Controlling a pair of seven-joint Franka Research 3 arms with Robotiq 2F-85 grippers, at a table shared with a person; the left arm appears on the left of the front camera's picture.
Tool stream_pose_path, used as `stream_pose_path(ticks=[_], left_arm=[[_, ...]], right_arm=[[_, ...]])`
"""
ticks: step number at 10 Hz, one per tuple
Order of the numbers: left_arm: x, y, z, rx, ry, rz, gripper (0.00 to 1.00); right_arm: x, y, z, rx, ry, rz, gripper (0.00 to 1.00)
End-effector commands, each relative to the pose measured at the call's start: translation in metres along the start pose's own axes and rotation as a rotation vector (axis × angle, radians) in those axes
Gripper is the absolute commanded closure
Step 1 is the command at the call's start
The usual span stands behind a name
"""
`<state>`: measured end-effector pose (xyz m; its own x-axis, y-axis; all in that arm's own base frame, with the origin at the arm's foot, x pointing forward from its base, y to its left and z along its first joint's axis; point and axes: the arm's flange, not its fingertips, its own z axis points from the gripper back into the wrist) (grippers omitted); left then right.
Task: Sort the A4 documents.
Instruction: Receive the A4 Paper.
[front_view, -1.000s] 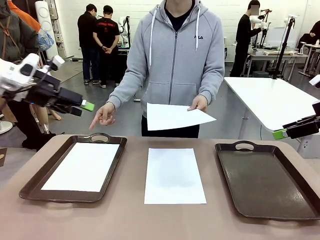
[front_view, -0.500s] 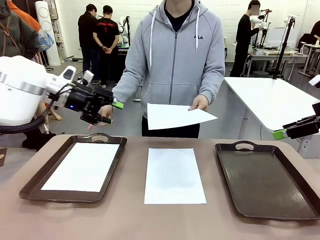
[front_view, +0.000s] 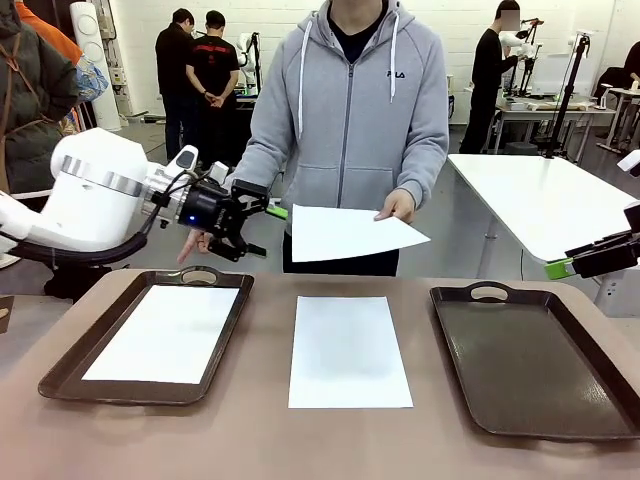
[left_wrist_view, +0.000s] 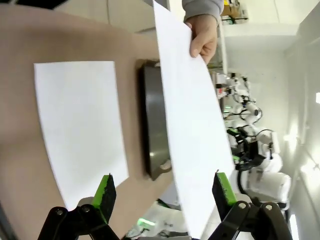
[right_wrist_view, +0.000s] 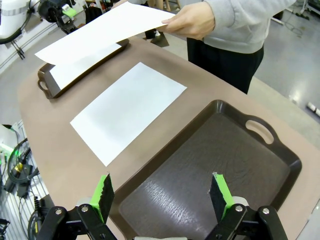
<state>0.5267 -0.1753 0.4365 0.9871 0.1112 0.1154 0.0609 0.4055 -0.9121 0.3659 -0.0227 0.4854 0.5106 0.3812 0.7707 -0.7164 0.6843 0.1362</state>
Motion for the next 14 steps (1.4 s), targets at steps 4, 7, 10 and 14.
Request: stream_pose_path(ticks=[4, 7, 10, 14], left_arm=[[0.012, 0.008, -0.039, -0.235, 0.018, 0.261, 0.0], [0.006, 0.019, -0.047, -0.3, 0.003, 0.317, 0.0], [0.004, 0.028, -0.05, -0.396, -0.024, 0.361, 0.0], [-0.001, 0.028, -0.059, -0.484, 0.034, 0.264, 0.0]], right_arm=[[-0.001, -0.003, -0.004, 0.014, -0.021, 0.006, 0.0], [-0.001, -0.003, -0.004, 0.014, -0.021, 0.006, 0.0], [-0.001, -0.003, -0.004, 0.014, -0.021, 0.006, 0.0], [-0.001, -0.003, -0.004, 0.014, -0.021, 0.006, 0.0]])
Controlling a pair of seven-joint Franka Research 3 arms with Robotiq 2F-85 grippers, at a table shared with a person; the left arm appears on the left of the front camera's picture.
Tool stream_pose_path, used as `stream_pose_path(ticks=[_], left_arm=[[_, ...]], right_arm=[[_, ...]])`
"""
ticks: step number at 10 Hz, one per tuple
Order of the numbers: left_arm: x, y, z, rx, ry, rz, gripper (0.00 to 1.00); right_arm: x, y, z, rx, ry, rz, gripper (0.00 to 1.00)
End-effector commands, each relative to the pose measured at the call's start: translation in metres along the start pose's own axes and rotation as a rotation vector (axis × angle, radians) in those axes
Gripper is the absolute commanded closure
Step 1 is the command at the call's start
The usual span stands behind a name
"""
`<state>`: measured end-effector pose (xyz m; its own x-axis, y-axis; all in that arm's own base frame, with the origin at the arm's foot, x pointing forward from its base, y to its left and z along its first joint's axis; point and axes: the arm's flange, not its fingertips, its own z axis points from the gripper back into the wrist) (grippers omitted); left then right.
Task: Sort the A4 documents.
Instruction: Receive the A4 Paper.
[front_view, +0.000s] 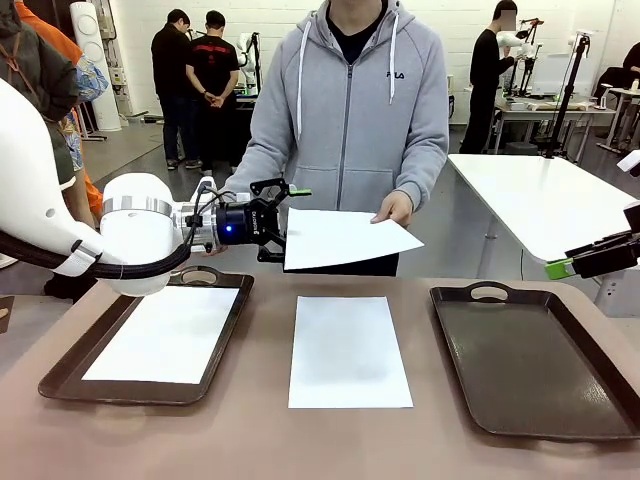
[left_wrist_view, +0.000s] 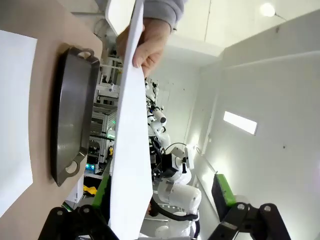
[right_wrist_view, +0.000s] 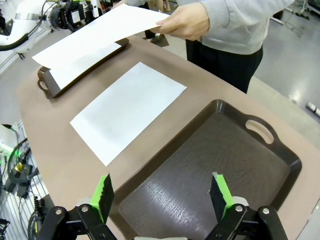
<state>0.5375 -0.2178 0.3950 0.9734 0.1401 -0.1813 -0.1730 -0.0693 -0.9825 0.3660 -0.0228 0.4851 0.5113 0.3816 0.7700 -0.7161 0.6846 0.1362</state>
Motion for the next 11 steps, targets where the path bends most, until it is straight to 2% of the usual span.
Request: stream_pose_path(ticks=[1, 8, 9, 10, 11], left_arm=[[-0.0015, 0.0096, 0.0024, -0.031, 0.042, -0.066, 0.12], [-0.0046, 0.009, 0.0038, 0.027, 0.044, -0.133, 0.79], [-0.0045, 0.0088, 0.0042, 0.03, 0.048, -0.138, 0.91], [-0.0045, 0.0085, 0.0046, 0.033, 0.048, -0.142, 0.98], [-0.0044, 0.0085, 0.0055, 0.04, 0.044, -0.147, 1.0]], right_arm=[[-0.0007, -0.0029, -0.0038, 0.015, -0.022, 0.006, 0.0], [-0.0007, -0.0029, -0.0038, 0.015, -0.022, 0.006, 0.0], [-0.0007, -0.0029, -0.0038, 0.015, -0.022, 0.006, 0.0], [-0.0007, -0.0029, -0.0038, 0.015, -0.022, 0.006, 0.0], [-0.0007, -0.0029, -0.0038, 0.015, -0.022, 0.006, 0.0]])
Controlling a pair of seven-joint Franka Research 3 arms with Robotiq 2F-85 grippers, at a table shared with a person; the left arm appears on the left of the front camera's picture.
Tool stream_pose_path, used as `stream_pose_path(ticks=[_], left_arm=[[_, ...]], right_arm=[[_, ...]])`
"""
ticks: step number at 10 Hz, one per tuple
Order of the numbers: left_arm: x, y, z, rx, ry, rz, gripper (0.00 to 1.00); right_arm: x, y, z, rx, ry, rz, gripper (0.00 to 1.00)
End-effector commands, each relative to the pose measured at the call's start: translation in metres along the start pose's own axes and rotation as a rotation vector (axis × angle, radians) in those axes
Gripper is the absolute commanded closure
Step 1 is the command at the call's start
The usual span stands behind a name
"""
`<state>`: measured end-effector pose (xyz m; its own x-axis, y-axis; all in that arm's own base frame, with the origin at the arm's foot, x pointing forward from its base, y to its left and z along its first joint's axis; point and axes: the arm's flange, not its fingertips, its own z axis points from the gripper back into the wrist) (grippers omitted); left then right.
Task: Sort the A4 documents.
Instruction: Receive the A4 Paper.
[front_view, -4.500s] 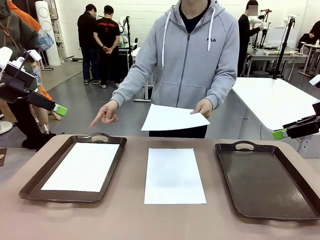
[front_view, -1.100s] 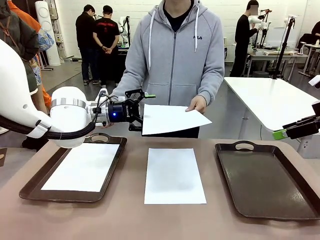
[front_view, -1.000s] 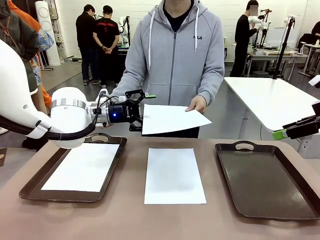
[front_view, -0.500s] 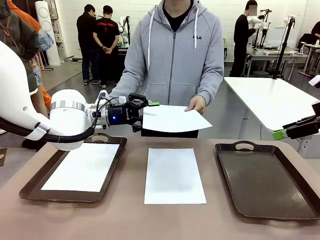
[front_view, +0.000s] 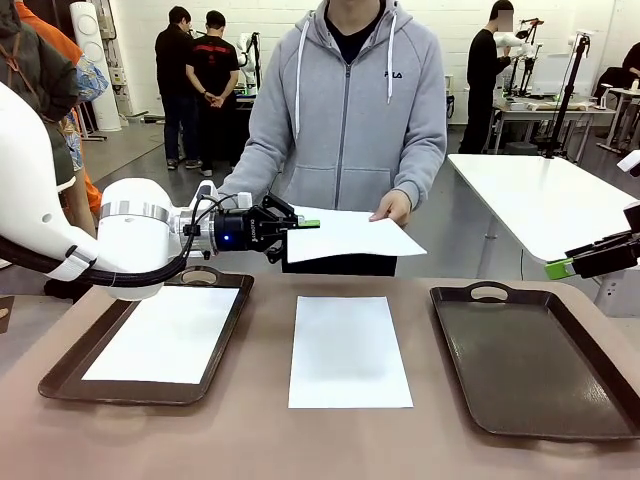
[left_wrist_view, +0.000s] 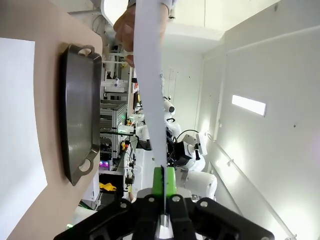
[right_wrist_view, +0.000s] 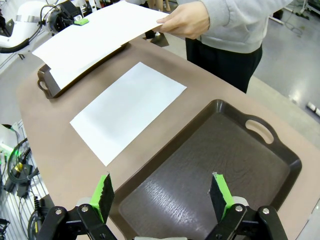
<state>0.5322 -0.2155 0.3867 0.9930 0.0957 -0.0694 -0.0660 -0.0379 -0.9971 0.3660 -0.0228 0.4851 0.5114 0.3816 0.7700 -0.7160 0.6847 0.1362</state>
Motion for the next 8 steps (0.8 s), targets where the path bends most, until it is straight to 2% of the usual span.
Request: stream_pose_path(ticks=[1, 5, 6, 7, 8], left_arm=[[-0.0016, -0.0007, 0.0021, 0.028, -0.006, -0.038, 1.0], [-0.001, -0.0024, 0.0043, 0.04, -0.008, -0.045, 1.0], [0.0012, -0.0019, 0.0043, 0.074, 0.002, 0.007, 1.0], [0.0009, -0.0008, 0.0033, 0.02, -0.002, -0.014, 1.0], [0.0009, -0.0008, 0.0033, 0.02, -0.002, -0.014, 1.0]], right_arm=[[-0.0007, -0.0029, -0.0038, 0.015, -0.022, 0.006, 0.0], [-0.0007, -0.0029, -0.0038, 0.015, -0.022, 0.006, 0.0], [-0.0007, -0.0029, -0.0038, 0.015, -0.022, 0.006, 0.0], [-0.0007, -0.0029, -0.0038, 0.015, -0.022, 0.006, 0.0], [-0.0007, -0.0029, -0.0038, 0.015, -0.022, 0.006, 0.0]])
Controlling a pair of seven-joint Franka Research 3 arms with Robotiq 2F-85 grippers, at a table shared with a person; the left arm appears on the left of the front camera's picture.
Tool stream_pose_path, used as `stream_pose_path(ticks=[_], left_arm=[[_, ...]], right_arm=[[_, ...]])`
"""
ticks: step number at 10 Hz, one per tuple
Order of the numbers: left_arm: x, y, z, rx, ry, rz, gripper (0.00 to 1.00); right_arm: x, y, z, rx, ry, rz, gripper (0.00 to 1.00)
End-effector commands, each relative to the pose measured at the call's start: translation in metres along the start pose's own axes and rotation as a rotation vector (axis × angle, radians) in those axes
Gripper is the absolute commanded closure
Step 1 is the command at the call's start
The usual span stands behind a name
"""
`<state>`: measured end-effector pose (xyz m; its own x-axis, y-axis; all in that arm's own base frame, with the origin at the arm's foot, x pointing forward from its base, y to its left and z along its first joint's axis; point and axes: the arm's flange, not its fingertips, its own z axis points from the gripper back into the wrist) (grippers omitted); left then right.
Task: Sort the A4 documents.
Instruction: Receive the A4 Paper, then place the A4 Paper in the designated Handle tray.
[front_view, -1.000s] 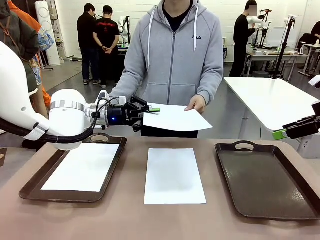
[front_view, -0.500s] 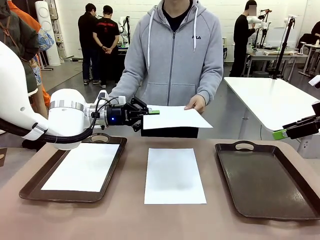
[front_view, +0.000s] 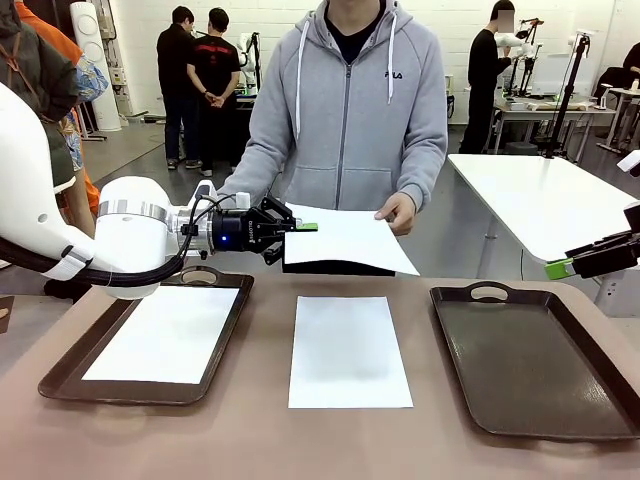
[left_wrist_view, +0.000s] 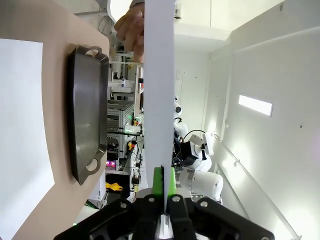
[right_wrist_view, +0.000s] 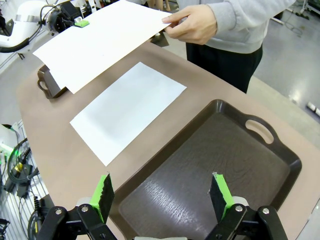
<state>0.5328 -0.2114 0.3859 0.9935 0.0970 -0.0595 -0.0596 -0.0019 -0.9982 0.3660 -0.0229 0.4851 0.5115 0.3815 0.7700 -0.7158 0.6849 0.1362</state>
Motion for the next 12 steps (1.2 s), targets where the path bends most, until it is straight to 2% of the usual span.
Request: stream_pose_path(ticks=[1, 12], left_arm=[[-0.0001, -0.0014, -0.0007, -0.015, -0.001, -0.004, 1.0], [0.0, -0.0001, -0.0001, 0.0, 0.0, 0.0, 0.99]], right_arm=[[-0.0006, -0.0028, -0.0039, 0.015, -0.022, 0.006, 0.0], [-0.0006, -0.0028, -0.0039, 0.015, -0.022, 0.006, 0.0]])
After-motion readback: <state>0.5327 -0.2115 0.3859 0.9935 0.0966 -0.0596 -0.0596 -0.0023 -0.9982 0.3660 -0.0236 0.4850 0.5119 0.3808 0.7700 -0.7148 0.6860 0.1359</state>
